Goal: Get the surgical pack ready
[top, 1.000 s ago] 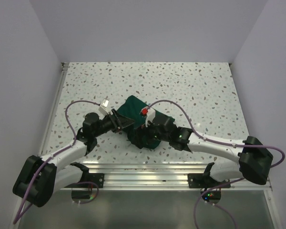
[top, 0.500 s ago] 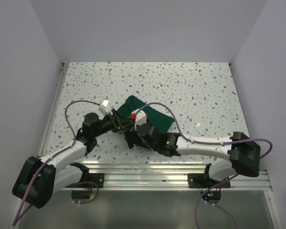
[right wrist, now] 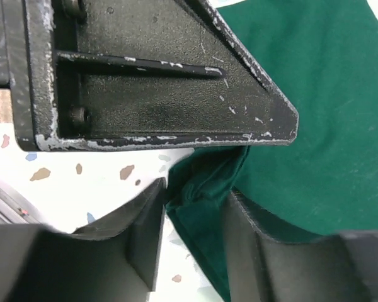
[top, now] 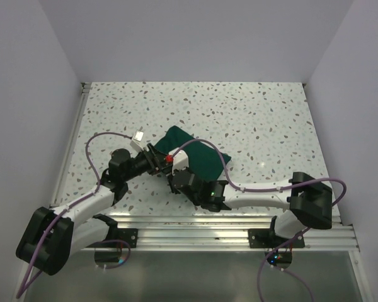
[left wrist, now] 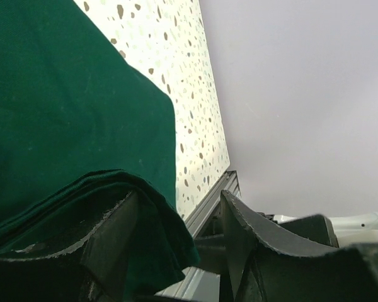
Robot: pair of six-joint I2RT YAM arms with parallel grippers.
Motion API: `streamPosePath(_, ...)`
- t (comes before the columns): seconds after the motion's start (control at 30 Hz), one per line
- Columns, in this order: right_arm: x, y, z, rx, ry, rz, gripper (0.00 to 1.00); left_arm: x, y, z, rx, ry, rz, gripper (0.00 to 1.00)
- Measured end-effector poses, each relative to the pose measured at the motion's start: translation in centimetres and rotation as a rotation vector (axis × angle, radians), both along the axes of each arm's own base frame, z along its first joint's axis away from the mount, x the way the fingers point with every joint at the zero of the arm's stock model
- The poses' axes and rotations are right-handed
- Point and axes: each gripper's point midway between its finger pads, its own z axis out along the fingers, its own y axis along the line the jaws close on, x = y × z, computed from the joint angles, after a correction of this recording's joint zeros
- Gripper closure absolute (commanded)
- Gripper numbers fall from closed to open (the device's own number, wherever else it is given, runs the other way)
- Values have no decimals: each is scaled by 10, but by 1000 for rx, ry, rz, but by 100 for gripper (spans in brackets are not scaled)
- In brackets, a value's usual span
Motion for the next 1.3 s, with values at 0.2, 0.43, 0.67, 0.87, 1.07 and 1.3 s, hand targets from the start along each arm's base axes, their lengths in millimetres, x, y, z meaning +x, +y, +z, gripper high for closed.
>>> streamPosePath(0.2, 2, 3, 3, -4, -11, -7, 100, -1, 0, 2, -2, -6, 1, 41)
streamPosePath(0.43, -1, 1, 6, 3, 35, 31, 100, -4, 6, 0, 32, -3, 16, 33)
streamPosePath(0.67, 27, -17, 12, 110, 188, 43, 100, -1, 25, 5, 122, -11, 86, 25)
streamPosePath(0.87, 42, -29, 21, 223, 326, 126, 100, 2, 39, 18, 196, -38, 130, 22)
streamPosePath(1.07, 25, -28, 28, 255, 445, 274, 100, 7, 52, 6, 291, 5, 139, 22)
streamPosePath(1.3, 35, -42, 37, 316, 530, 349, 100, 18, 63, -15, 384, 21, 122, 22)
